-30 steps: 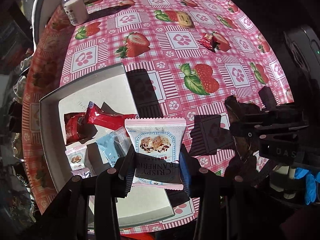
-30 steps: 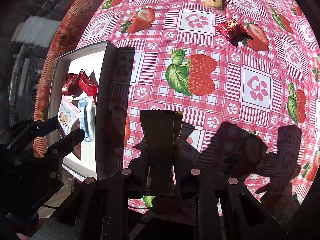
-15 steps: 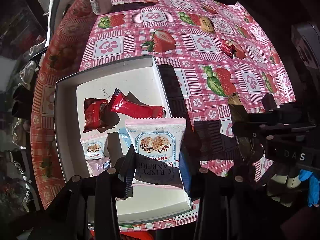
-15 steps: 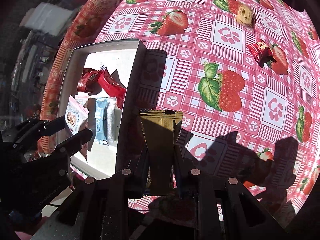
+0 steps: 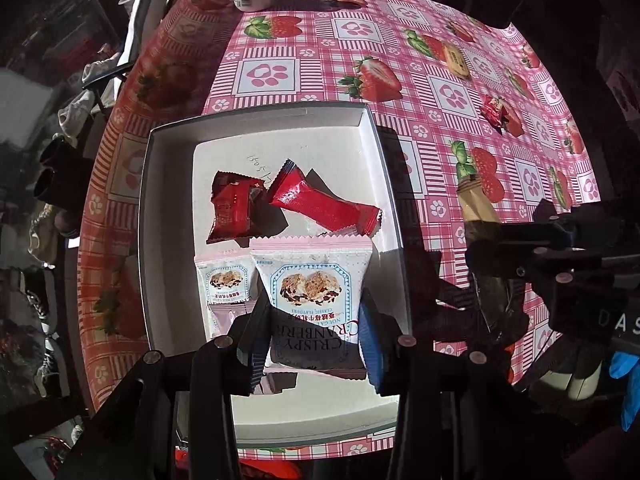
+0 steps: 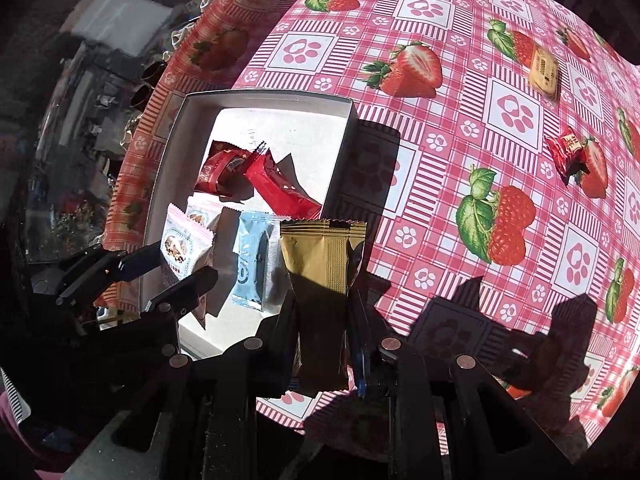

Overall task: Organize snacks
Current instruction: 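Open both tools to drop the gold bar and cranberry packet into the tray, then move both tools back over the red packet and the clear-wrapped cake, then grasp the red packet with the right tool while the left tool grasps the clear-wrapped cake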

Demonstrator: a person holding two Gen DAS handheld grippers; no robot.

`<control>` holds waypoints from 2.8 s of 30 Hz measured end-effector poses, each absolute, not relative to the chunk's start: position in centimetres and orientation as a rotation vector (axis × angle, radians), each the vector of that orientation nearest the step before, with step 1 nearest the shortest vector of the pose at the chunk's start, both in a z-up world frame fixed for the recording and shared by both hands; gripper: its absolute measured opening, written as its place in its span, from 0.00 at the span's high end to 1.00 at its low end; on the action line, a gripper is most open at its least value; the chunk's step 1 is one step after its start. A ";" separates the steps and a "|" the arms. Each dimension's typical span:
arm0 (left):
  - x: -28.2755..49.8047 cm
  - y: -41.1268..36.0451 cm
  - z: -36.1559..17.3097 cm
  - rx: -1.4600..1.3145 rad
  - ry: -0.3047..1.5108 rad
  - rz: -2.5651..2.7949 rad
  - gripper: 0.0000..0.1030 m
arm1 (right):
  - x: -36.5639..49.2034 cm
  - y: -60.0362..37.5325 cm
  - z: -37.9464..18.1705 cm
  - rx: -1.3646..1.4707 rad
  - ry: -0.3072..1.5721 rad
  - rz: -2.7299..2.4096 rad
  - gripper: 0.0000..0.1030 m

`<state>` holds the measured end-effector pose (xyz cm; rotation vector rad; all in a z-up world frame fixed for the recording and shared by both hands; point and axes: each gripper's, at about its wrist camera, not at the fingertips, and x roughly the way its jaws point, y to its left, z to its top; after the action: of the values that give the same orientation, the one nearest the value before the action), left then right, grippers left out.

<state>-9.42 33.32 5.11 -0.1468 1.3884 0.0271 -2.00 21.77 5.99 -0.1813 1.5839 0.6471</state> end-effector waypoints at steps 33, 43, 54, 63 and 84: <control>-6.0 27.9 5.4 -0.130 1.496 -0.054 0.24 | 3.2 13.6 0.2 0.018 1.744 0.378 0.03; -0.2 22.3 7.7 -0.150 1.488 -0.103 0.23 | 10.7 5.9 -1.3 0.208 1.740 0.243 0.03; 9.7 21.6 11.5 -0.228 1.373 -0.048 0.22 | 17.7 4.3 -2.6 0.324 1.667 0.155 0.03; 14.9 21.9 10.1 -0.191 1.374 0.001 0.22 | 20.4 6.1 -4.7 0.342 1.644 0.127 0.11; 27.0 12.9 -3.0 -0.044 1.454 -0.002 0.22 | 8.9 -1.0 -5.0 0.192 1.644 0.261 0.70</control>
<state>26.98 12.91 -2.97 -0.0438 1.4540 -0.0016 8.92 -1.03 -5.00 0.1916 1.6440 0.2606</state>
